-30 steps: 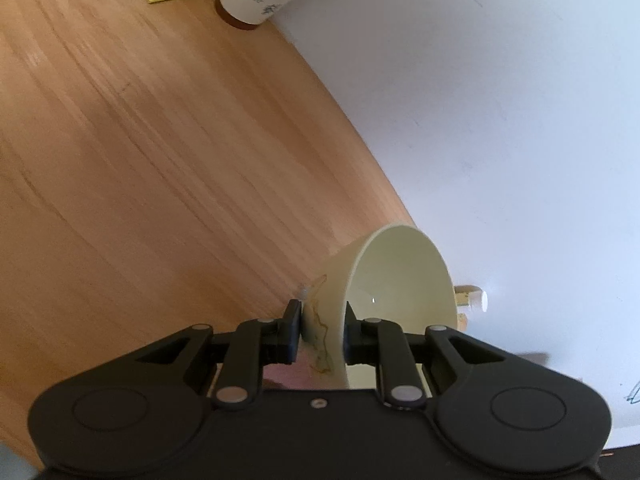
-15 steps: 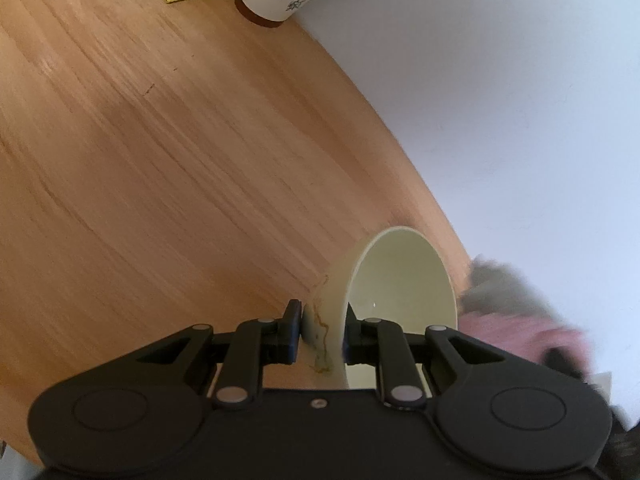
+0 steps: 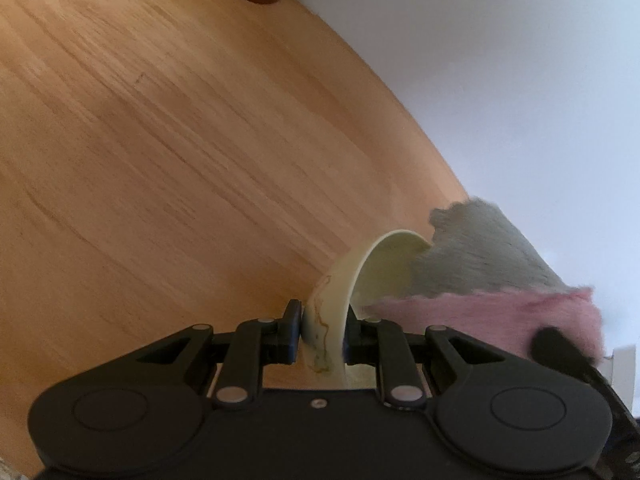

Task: Clean bowl
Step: 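Move the cloth into the bowl with the right gripper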

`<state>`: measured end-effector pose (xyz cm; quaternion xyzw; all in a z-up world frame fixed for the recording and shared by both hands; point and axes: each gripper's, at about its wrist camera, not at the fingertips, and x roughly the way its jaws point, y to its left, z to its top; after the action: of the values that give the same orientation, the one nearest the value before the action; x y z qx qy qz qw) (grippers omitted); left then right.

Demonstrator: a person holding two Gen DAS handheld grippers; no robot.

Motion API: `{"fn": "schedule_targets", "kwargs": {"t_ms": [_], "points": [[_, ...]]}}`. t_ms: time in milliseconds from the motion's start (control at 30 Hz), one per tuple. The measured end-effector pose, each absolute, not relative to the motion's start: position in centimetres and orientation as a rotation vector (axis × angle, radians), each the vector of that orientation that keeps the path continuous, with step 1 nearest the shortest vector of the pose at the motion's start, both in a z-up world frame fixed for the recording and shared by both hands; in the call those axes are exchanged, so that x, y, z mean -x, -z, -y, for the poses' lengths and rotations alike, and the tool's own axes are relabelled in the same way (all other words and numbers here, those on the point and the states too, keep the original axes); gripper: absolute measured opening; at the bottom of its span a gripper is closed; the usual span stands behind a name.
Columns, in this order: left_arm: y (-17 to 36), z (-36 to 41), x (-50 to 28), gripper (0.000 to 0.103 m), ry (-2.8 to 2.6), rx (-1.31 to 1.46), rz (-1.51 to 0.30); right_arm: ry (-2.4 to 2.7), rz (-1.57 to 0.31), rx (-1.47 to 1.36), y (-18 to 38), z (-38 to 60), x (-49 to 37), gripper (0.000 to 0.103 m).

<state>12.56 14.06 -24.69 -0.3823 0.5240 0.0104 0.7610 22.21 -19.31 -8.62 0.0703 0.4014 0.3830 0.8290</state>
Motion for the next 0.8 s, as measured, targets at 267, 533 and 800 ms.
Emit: {"fn": "schedule_targets", "kwargs": {"t_ms": [267,533,800], "points": [[24.4,-14.4,-13.1,0.018,0.027,0.779,-1.170,-0.848,-0.937,0.149,11.1,15.4,-21.8,0.010],[24.4,-14.7,-14.0,0.017,0.091,0.724,-1.197,-0.898,-1.051,0.298,11.9,13.1,-22.7,0.012],[25.6,-15.3,-15.5,0.017,0.171,0.676,-1.244,-0.905,-1.160,0.376,13.2,10.7,-24.2,0.012]]}}
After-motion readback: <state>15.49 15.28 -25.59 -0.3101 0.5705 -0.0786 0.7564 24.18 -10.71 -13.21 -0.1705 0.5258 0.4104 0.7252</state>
